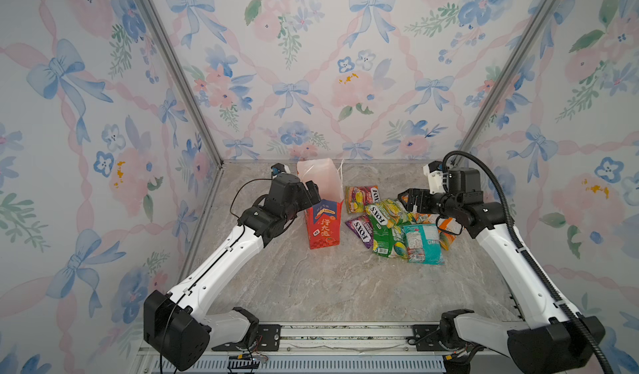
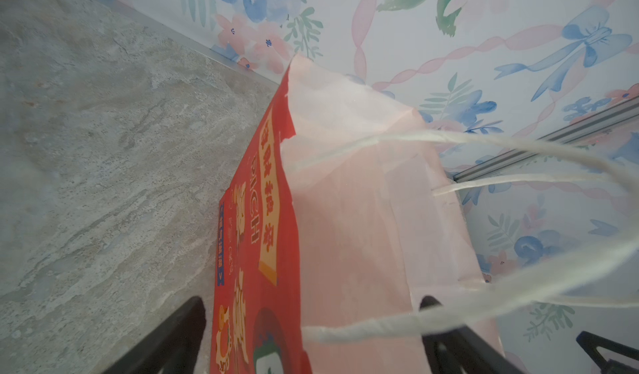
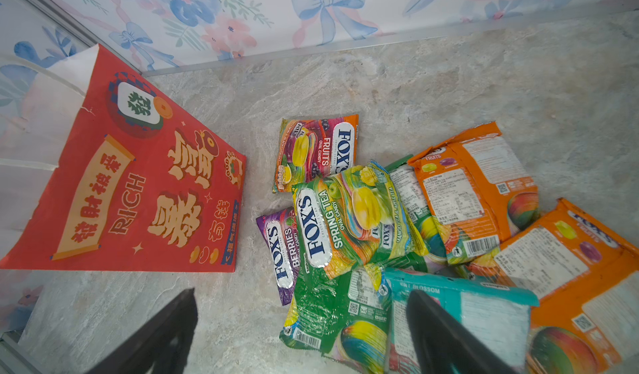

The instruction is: Place the snacks into the paper bag

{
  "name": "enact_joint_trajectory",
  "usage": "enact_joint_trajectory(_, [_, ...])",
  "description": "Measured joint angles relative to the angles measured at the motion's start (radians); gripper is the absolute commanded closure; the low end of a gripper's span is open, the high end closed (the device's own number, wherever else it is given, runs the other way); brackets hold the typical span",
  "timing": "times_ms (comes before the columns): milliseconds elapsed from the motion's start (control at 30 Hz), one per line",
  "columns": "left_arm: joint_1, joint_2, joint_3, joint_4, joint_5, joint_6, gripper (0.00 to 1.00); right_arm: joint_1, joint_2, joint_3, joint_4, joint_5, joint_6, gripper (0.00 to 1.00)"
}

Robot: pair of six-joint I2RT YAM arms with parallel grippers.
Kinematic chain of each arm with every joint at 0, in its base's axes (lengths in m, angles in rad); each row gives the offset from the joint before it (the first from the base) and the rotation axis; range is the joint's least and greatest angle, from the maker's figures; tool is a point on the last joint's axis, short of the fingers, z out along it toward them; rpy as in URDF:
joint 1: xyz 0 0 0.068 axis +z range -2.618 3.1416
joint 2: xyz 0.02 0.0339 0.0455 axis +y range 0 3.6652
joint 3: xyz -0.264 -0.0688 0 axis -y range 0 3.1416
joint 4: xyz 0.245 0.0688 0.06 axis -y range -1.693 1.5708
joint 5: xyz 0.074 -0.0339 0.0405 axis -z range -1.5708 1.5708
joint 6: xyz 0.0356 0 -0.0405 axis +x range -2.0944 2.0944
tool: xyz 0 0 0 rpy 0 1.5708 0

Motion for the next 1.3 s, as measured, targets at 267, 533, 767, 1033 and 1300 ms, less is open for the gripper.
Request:
enact_joint_trajectory(267, [-0.001,0.008,0.000,-0.001,-0.054,-0.003,0.02,0.000,0.000,-0.025,0.003,0.003,0.000,0.03])
enact_joint_trajectory(533, [-0.002,0.008,0.000,0.000,-0.068,-0.013,0.14,0.000,0.000,-0.027,0.005,0.002,0.000,0.03])
enact_joint_trajectory(767, [-0.006,0.024,0.000,0.000,-0.064,-0.029,0.26,0.000,0.000,-0.027,0.013,0.002,0.000,0.03])
enact_joint_trajectory(1033, [-0.006,0.047,0.000,0.000,-0.055,-0.031,0.49,0.000,0.000,-0.027,0.018,0.002,0.001,0.03])
enact_joint_trajectory(1300, [-0.006,0.047,0.000,0.000,-0.048,-0.034,0.62,0.000,-0.001,-0.027,0.019,-0.003,0.011,0.03])
